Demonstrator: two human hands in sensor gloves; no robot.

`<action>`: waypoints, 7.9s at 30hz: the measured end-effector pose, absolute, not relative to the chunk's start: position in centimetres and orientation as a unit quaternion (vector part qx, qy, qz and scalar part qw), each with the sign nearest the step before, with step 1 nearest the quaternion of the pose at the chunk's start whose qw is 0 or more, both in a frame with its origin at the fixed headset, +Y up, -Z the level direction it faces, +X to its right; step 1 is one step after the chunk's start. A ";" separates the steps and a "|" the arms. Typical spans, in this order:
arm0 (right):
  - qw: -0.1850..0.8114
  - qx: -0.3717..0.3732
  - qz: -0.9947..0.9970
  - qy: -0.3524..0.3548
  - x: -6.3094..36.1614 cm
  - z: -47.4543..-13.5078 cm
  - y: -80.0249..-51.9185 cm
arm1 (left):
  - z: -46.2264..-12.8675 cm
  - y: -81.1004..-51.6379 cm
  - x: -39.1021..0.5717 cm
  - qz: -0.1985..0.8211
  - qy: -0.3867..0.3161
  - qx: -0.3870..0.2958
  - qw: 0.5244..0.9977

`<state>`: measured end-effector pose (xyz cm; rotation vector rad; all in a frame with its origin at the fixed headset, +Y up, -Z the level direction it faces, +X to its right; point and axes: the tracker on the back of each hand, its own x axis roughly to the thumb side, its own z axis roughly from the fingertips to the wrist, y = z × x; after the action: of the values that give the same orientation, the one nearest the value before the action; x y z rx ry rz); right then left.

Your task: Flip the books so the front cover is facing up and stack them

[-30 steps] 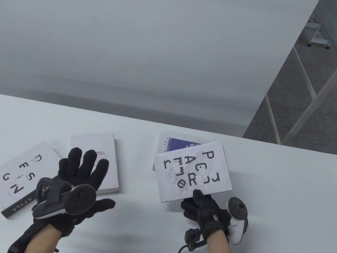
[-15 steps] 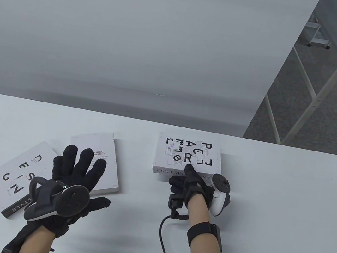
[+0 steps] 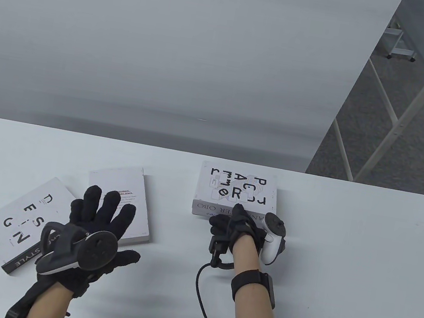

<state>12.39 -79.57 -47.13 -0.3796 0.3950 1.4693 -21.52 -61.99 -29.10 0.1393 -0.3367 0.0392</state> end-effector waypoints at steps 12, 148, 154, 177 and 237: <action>0.698 -0.092 0.684 0.191 11.3 -45.4 -79.3 | -29.3 -62.5 -20.7 0.010 -0.175 0.056 0.983; 0.091 0.141 0.983 0.069 22.6 -32.5 -72.4 | -33.2 -74.7 -0.7 -0.159 -0.284 -0.111 0.939; 0.081 0.149 0.981 0.090 22.0 -32.6 -73.8 | -32.0 -74.8 0.9 -0.156 -0.301 -0.099 0.935; 0.155 0.166 0.960 0.164 18.5 -32.7 -77.0 | -31.5 -74.8 -8.9 0.051 -0.165 -0.063 0.983; 0.035 0.353 0.928 -0.112 14.9 -28.2 -75.5 | -33.1 -79.6 -12.0 0.283 -0.144 -0.209 0.925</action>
<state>14.90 -75.46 -28.23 1.0851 -0.3428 2.8527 -11.99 -79.64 -33.14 -0.4289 -0.2957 0.5800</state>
